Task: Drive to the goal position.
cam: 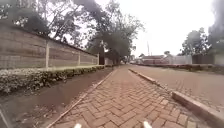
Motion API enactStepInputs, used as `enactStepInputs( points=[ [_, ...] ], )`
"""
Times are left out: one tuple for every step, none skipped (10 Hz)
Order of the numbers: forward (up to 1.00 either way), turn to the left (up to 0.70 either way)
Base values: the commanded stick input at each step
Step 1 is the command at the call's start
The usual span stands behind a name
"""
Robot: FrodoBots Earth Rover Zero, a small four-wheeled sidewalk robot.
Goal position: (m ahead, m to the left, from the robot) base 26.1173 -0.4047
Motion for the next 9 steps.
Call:
enactStepInputs(
  points=[
    [0.70, 0.00],
    [0.70, 0.00],
    [0.70, 0.00],
    [0.70, 0.00],
    [0.70, 0.00],
    [0.70, 0.00],
    [0.70, 0.00],
    [0.70, 0.02],
    [0.70, 0.06]
  ],
)
